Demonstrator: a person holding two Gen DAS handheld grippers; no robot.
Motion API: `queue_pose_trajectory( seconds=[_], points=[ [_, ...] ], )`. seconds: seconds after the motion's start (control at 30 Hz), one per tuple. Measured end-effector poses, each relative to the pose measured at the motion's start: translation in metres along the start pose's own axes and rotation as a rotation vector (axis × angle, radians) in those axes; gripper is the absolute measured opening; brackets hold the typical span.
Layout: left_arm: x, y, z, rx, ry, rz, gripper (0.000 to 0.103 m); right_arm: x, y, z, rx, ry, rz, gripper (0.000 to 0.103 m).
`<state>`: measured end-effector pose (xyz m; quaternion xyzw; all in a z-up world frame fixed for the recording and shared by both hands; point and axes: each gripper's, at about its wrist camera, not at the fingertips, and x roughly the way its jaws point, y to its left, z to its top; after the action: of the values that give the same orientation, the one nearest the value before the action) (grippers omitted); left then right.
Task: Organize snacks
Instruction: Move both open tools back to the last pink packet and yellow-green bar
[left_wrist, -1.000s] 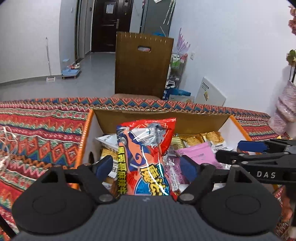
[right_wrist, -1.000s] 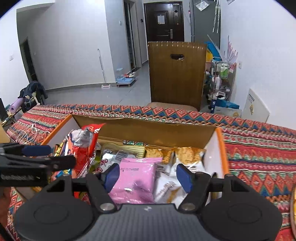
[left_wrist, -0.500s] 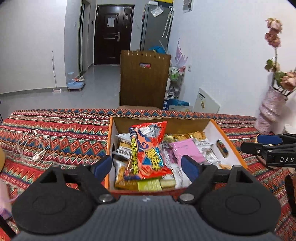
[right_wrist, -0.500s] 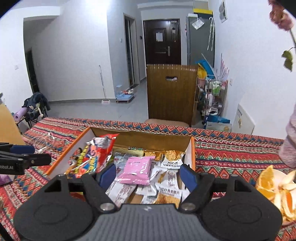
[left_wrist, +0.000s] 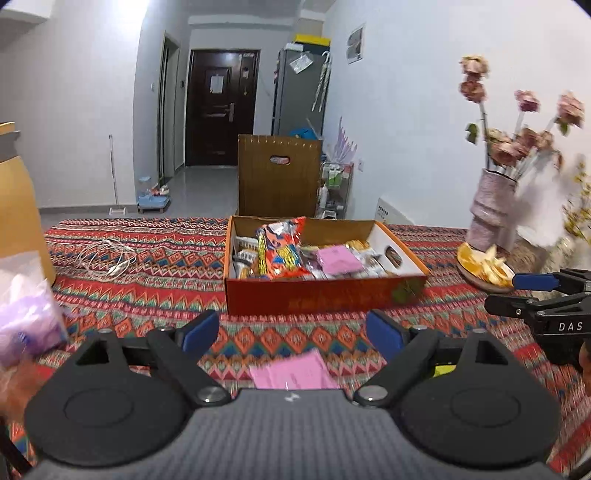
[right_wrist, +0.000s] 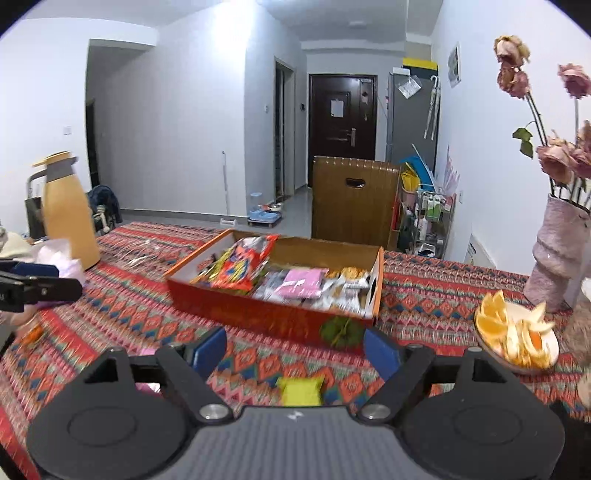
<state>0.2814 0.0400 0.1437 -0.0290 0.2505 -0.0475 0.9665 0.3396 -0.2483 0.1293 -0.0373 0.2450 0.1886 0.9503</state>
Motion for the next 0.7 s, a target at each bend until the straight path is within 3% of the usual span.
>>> queue_pose_trajectory(
  seconds=[0.13, 0.33, 0.47, 0.7],
  points=[
    [-0.036, -0.009, -0.04, 0.0, -0.028, -0.008, 0.098, -0.042, 0.012, -0.039, 0.008, -0.033, 0.016, 0.083],
    [-0.072, -0.015, -0.102, -0.037, -0.037, -0.004, 0.101, -0.083, 0.033, -0.099, 0.037, -0.073, -0.015, 0.086],
    [-0.078, -0.017, -0.134, -0.071, 0.02, 0.028, 0.102, -0.102, 0.047, -0.141, 0.044, -0.058, -0.056, 0.086],
    [-0.078, -0.022, -0.169, -0.069, 0.083, 0.021, 0.102, -0.115, 0.058, -0.194, 0.102, 0.021, -0.033, 0.086]
  ],
)
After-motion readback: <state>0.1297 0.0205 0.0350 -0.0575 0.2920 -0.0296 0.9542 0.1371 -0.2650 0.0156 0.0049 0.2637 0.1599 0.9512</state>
